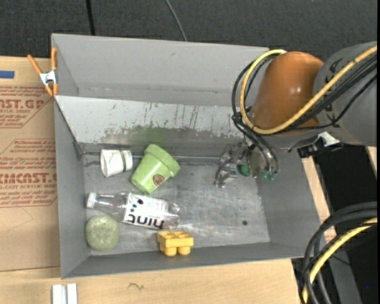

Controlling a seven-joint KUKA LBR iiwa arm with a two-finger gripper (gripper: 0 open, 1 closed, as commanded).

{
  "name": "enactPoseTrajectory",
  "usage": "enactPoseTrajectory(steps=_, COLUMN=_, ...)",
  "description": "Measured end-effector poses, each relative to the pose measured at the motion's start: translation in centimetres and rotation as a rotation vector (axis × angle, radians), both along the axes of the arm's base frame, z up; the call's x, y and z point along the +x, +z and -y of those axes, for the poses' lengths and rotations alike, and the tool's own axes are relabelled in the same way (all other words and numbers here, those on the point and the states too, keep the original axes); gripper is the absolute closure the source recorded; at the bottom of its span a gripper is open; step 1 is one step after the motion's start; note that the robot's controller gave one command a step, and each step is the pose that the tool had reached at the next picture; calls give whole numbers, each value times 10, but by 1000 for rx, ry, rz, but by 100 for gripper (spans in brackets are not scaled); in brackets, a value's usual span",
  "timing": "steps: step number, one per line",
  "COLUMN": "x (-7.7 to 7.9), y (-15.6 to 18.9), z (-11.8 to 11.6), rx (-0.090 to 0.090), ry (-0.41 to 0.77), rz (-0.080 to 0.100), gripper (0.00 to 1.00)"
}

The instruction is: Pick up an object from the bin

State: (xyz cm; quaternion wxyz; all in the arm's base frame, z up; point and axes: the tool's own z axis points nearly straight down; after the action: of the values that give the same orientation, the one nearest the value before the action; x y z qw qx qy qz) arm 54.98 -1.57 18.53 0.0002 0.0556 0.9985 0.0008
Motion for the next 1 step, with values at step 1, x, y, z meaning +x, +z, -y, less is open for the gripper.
enactPoseTrajectory(steps=1, x=2, y=3, z=3, rx=-2, ry=20, rz=1, gripper=100)
